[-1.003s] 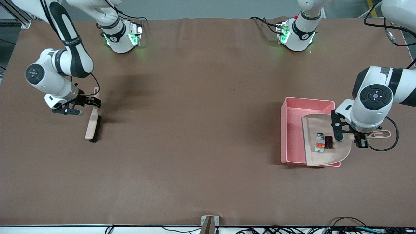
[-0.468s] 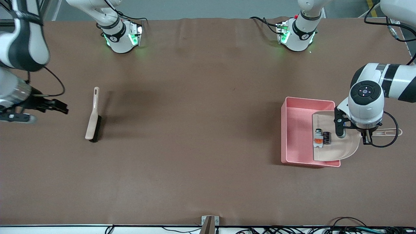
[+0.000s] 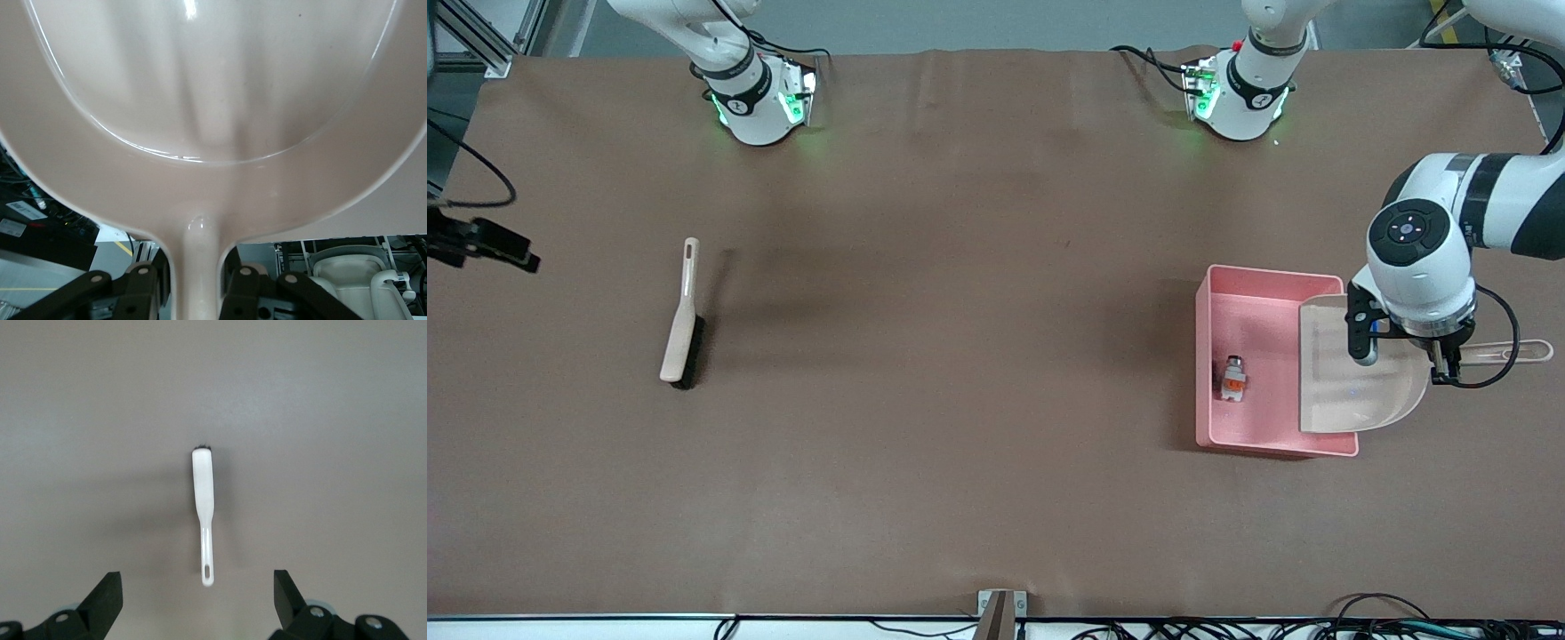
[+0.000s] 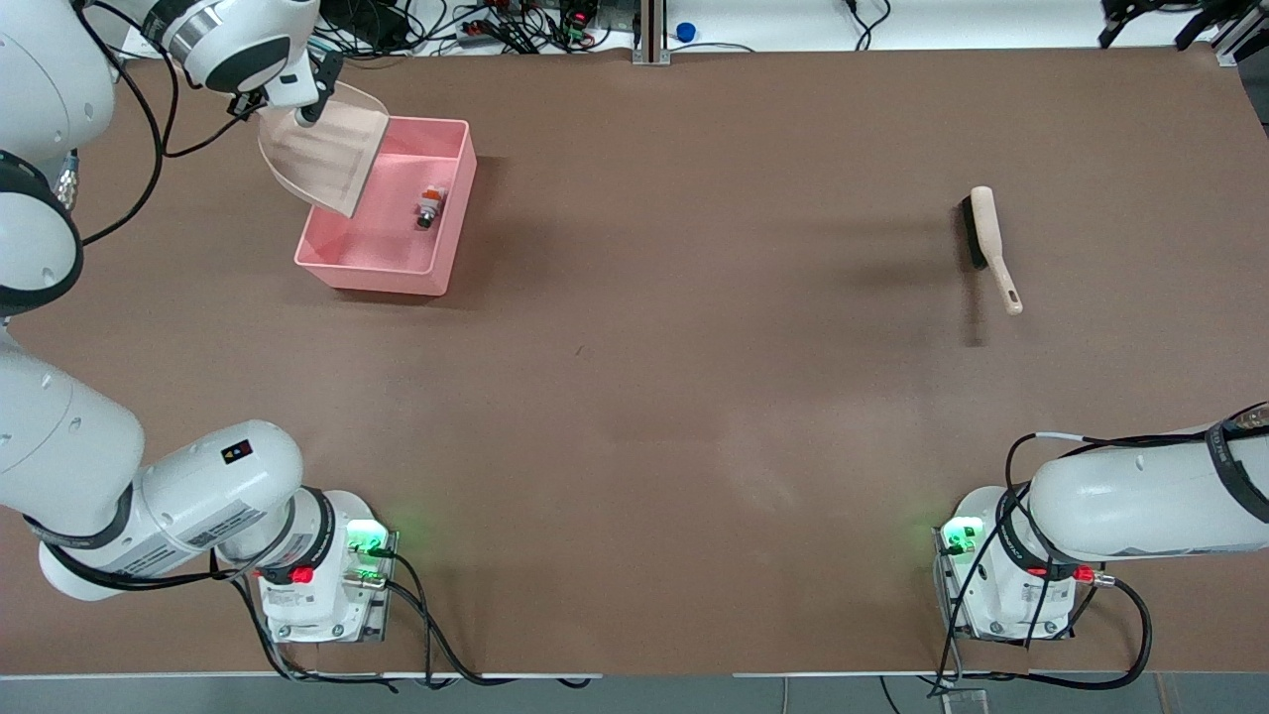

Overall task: Clean e-waste and dump in bin
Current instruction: 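Move the empty dustpan back and lower it onto the table with the left gripper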

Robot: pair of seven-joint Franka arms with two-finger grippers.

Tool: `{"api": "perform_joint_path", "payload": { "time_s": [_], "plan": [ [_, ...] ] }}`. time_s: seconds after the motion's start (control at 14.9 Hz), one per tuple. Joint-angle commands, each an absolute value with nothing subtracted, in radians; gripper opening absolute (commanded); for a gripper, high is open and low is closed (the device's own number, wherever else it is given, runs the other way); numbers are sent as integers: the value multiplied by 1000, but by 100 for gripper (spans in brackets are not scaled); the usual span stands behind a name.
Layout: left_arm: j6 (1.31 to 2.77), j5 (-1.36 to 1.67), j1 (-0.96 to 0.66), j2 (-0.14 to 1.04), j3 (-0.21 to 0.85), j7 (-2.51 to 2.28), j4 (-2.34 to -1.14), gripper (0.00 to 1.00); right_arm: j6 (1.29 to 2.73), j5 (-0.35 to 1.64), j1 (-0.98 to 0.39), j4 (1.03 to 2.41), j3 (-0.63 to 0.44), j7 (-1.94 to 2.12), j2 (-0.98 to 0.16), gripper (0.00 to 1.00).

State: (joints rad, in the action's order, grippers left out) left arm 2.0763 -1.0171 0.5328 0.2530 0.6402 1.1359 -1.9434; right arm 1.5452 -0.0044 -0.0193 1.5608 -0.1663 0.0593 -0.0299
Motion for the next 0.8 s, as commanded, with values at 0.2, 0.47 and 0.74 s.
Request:
{"api": "perform_joint_path", "payload": {
  "time_s": [0.2, 0.47, 0.74],
  "plan": [
    [1933, -1026, 520, 255, 802, 1011, -1838, 9, 1468, -15, -47, 1454, -155, 58, -38, 100],
    [1928, -939, 398, 284, 805, 885, -1775, 9, 1431, -17, -44, 1425, -158, 60, -40, 100],
    [1928, -750, 273, 380, 805, 790, -1702, 9, 1445, -17, -92, 1430, -146, 58, -32, 100]
  ]
}}
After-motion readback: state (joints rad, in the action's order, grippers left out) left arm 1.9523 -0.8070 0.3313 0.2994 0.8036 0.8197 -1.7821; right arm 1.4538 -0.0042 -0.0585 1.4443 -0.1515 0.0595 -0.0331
